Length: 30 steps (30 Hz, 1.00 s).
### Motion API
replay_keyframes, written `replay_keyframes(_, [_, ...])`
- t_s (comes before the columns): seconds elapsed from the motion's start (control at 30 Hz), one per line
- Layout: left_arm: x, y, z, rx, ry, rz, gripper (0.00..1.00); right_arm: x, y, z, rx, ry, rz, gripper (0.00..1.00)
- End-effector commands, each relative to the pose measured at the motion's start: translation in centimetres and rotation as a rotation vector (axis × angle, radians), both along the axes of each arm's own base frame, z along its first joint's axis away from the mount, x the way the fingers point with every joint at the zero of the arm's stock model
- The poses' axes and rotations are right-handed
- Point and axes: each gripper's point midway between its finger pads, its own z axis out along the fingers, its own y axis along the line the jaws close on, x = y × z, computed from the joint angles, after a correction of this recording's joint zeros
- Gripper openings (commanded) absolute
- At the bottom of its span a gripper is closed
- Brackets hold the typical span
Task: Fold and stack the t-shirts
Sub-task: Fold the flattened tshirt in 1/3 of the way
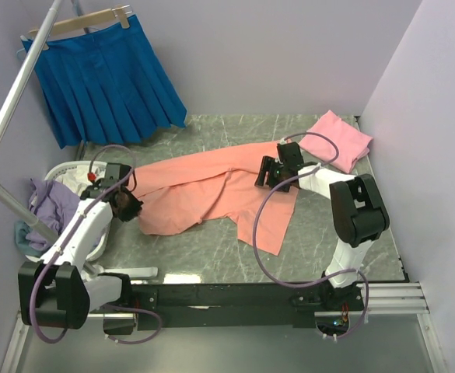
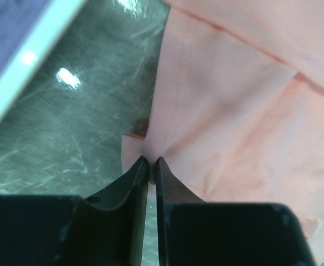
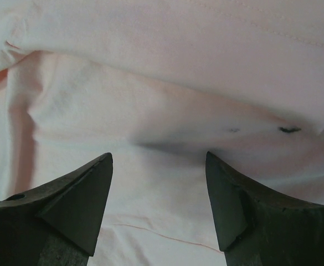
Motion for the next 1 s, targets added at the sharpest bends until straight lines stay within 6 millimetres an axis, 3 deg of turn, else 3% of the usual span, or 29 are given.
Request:
replay_keyframes(0.0, [-0.5, 2.8, 1.9, 0.090, 0.054, 0.008, 0.15, -5.4, -3.5, -3.6, -0.135, 0.198, -0.038, 0.76])
replay_keyframes(0.1, [-0.4, 5.5, 2.8, 0.151, 0.064, 0.025, 0.24, -5.8, -3.6, -3.2, -0.153, 0.200, -0.037, 0.75])
replay_keyframes(0.2, [0.0, 5.3, 2.1, 0.101, 0.065, 0.025, 0.27, -5.9, -3.6, -1.0, -0.188, 0.128, -0.010, 0.77])
replay_keyframes(0.23, [0.0, 4.9, 1.4, 0.080, 0.067, 0.004, 0.27, -5.5, -3.2, 0.9, -0.170, 0.077, 0.004, 0.77])
replay_keyframes(0.33, [0.8, 4.3, 1.0, 0.048, 0.059, -0.025, 0.25, -6.0, -2.5, 4.1, -0.134, 0.027, 0.039, 0.77])
replay_keyframes(0.43, [1.6, 3.6, 0.8, 0.014, 0.043, -0.046, 0.26, -7.3, -1.6, 5.3, -0.089, 0.030, 0.077, 0.77])
replay_keyframes(0.5, [2.3, 2.3, 0.8, -0.054, 0.013, -0.083, 0.26, -8.0, -0.8, 5.4, -0.056, 0.034, 0.097, 0.77])
replay_keyframes(0.63, [3.9, -0.3, 0.8, -0.184, -0.072, -0.149, 0.27, -9.7, 0.5, 3.3, 0.020, 0.104, 0.125, 0.77])
replay_keyframes(0.8, [5.7, -1.4, 0.3, -0.253, -0.140, -0.145, 0.26, -10.8, 0.4, 1.0, 0.046, 0.145, 0.074, 0.77])
replay_keyframes(0.97, [8.1, -1.4, 1.4, -0.268, -0.246, -0.123, 0.25, -10.9, 0.6, 0.4, 0.071, 0.138, 0.051, 0.77])
